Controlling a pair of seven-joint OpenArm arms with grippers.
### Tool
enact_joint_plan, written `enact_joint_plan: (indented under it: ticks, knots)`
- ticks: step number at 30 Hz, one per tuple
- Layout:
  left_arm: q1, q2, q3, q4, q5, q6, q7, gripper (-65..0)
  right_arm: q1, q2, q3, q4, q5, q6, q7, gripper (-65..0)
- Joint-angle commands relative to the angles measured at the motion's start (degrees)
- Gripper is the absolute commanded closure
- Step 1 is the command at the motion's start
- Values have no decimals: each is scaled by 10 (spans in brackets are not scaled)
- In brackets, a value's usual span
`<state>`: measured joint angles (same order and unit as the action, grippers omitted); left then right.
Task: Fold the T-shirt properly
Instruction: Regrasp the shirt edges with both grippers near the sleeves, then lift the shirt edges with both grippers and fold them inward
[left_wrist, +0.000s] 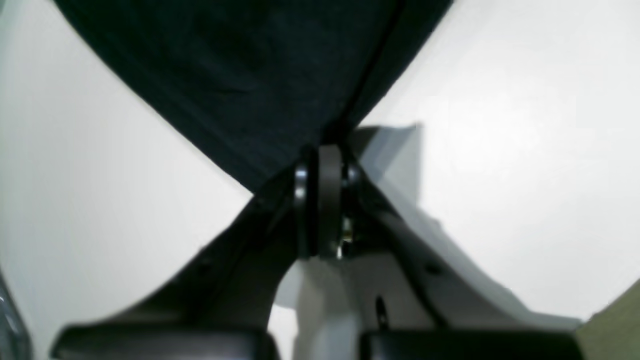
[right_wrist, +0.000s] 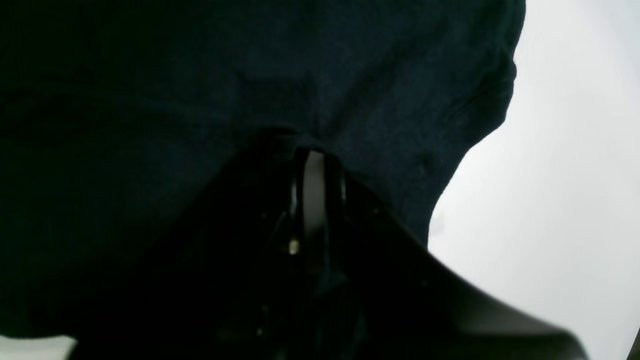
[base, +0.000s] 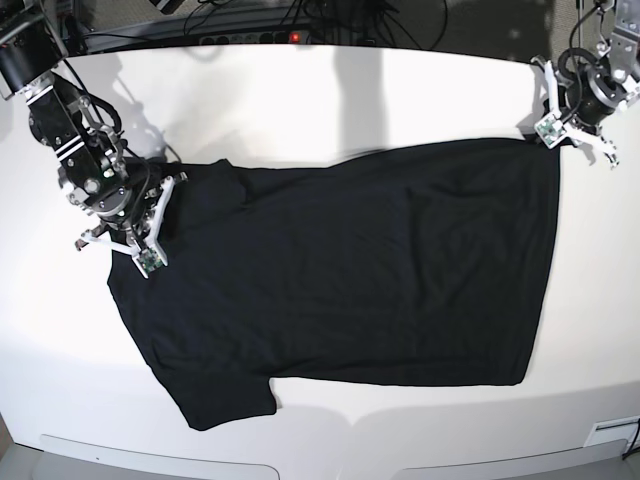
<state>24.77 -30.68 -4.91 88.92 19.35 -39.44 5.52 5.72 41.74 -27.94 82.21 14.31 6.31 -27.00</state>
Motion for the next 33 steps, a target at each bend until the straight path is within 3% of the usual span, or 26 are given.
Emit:
enact_joint_plan:
  ticks: [1, 4, 7, 13, 19, 30, 33]
  knots:
    - [7, -13, -4, 14, -23, -6, 6, 0, 12, 10, 5, 7, -1, -3, 8, 0]
    - [11, -34, -7, 50, -115, 8, 14, 0, 12, 11, 5, 7, -2, -3, 6, 0]
    - [-1, -48, -20, 68, -194, 71, 28, 0, 12, 11, 5, 7, -1, -3, 6, 0]
    - [-53, -47, -30, 67, -270, 109, 70, 0, 12, 11, 5, 7, -2, -3, 6, 0]
    - [-84, -43, -30, 65, -274, 140, 99, 0, 12, 11, 5, 7, -1, -2, 6, 0]
    - [-103, -33, -29, 62, -269, 140, 71, 0, 47, 11, 5, 7, 0, -4, 1, 0]
    - [-125, -26, -29, 48, -269, 140, 80, 0, 61, 11, 5, 7, 26, -3, -5, 0]
